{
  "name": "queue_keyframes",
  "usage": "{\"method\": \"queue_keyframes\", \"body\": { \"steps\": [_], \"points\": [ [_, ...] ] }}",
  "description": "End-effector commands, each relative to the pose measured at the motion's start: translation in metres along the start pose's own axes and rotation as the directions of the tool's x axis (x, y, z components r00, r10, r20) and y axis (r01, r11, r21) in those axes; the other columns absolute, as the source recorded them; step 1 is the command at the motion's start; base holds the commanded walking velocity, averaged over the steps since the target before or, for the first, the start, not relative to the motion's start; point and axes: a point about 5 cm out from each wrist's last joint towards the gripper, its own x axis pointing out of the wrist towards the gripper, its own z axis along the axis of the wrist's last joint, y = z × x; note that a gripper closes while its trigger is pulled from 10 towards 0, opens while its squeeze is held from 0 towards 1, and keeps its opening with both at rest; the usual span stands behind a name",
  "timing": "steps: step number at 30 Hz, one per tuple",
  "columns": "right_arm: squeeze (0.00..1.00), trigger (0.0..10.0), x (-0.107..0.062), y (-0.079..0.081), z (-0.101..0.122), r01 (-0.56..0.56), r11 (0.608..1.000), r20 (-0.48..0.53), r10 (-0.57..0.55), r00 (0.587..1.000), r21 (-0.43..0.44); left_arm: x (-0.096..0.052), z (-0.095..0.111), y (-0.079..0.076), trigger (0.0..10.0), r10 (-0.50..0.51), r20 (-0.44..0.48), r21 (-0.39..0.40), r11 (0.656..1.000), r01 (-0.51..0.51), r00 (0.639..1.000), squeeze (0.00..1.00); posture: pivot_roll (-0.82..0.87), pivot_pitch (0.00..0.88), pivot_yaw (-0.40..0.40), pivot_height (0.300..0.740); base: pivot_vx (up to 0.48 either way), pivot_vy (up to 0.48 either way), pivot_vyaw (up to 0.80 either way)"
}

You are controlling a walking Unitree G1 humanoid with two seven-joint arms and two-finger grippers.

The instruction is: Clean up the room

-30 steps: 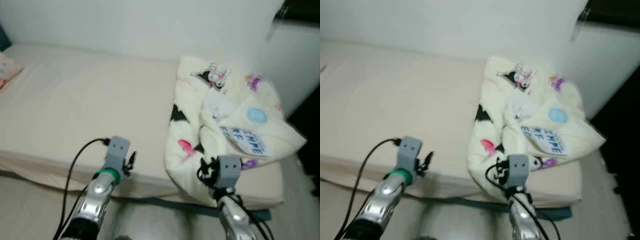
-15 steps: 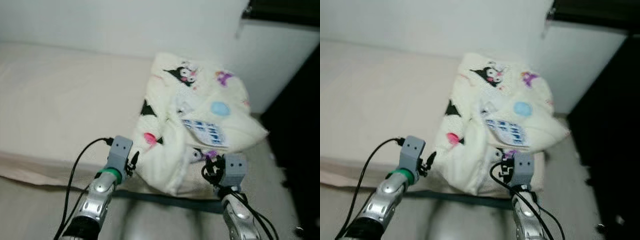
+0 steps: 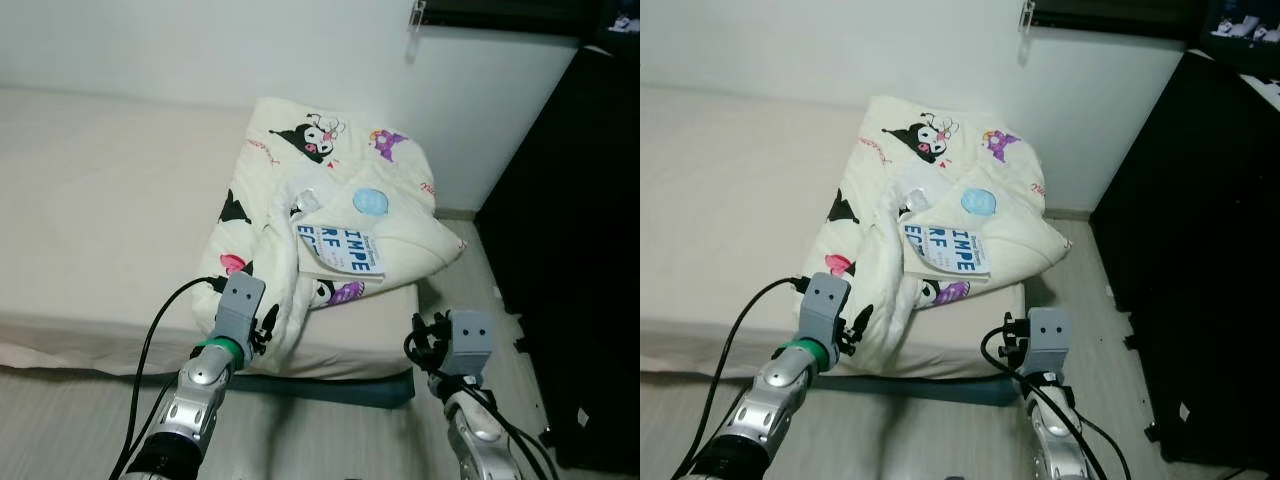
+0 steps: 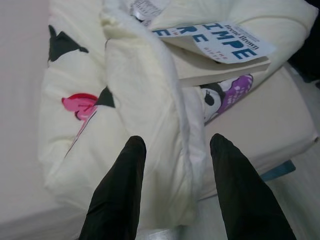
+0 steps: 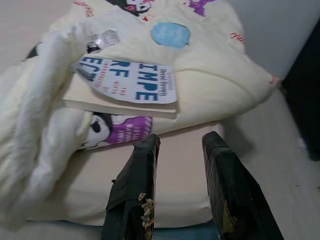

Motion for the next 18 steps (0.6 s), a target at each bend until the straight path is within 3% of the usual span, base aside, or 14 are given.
{"method": "queue_keyframes", "body": {
  "steps": [1,11,16,18],
  "points": [
    [0.00,10.0,-0.0030,0.0004,-0.0037,0.006,1.000,-0.012,-0.006,1.000,0.013,-0.0024,-0.0072,0.0015,10.0,0.007,-0.028,-0.013,1.000,-0.007,1.000,0.00,0.01,0.091,0.013,0.740,0.000,0.000,0.00],
    [0.00,10.0,-0.0026,0.0000,-0.0029,0.007,1.000,-0.010,-0.007,1.000,0.011,-0.0013,-0.0065,0.0022,10.0,0.015,-0.032,-0.015,1.000,-0.015,0.999,0.00,0.01,0.091,0.013,0.740,0.000,0.000,0.00],
    [0.00,10.0,-0.0025,-0.0001,-0.0027,0.007,1.000,-0.009,-0.007,1.000,0.013,-0.0010,-0.0056,0.0023,10.0,0.015,-0.027,-0.020,1.000,-0.016,1.000,0.00,0.01,0.091,0.013,0.740,0.000,0.436,0.00],
    [0.00,10.0,-0.0026,0.0000,-0.0027,0.007,1.000,-0.008,-0.007,1.000,0.013,-0.0012,-0.0049,0.0022,10.0,0.014,-0.019,-0.020,1.000,-0.014,1.000,0.00,0.01,0.091,0.013,0.740,0.000,0.000,0.00]
  ]
}}
